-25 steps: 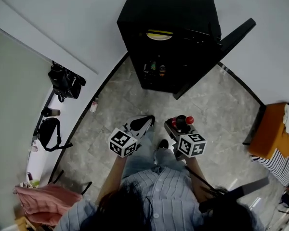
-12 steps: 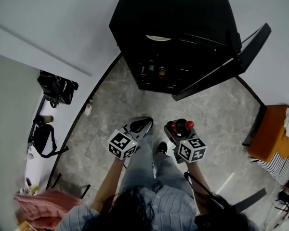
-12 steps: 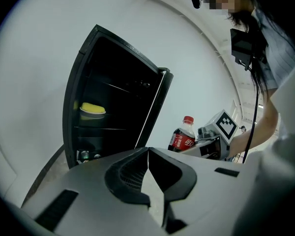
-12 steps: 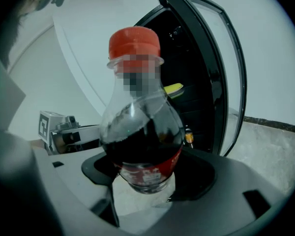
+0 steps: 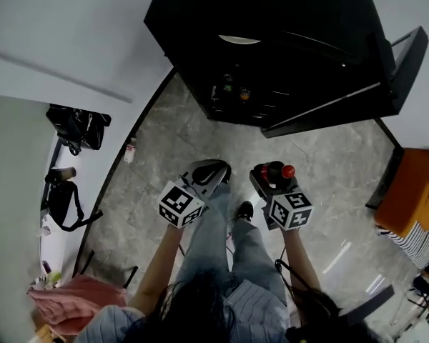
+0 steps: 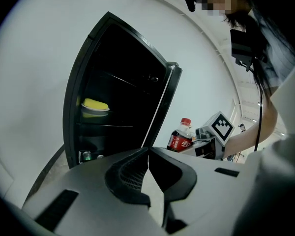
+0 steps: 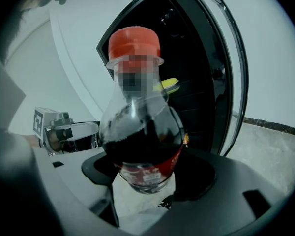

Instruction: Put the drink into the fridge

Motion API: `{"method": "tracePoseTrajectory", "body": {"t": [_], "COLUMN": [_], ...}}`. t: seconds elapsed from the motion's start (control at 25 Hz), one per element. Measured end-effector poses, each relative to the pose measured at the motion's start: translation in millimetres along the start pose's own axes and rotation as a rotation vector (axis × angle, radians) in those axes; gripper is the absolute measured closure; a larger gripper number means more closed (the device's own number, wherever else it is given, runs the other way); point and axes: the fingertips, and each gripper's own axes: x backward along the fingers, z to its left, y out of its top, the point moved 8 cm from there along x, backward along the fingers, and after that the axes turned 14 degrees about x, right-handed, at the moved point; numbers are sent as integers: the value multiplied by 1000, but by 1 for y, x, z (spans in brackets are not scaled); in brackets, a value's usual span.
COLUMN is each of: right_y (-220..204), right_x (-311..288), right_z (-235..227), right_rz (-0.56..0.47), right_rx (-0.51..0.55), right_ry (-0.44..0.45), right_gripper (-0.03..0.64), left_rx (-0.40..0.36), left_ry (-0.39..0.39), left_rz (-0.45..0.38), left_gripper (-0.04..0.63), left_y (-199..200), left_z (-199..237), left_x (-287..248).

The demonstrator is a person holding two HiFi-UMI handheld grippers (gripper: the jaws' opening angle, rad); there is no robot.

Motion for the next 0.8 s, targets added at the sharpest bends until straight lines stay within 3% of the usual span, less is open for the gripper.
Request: {"method": "tracePoseTrajectory", "body": {"t": [0.36,0.8], "right_y": [-5,-14], "right_x": [-56,-116], "right_z": [-22,-39], "right_rz": [20,82], "right_rx": [35,98], "right_ry": [-12,-20], "right_gripper": [318,319], "left_rx": [-11,6], "left_ry": [-33,-39], "left_rz": [65,72], "left_gripper": [588,587], "left_y": [-16,-20], "left_z": [41,75], "left_x": [-22,-39]}}
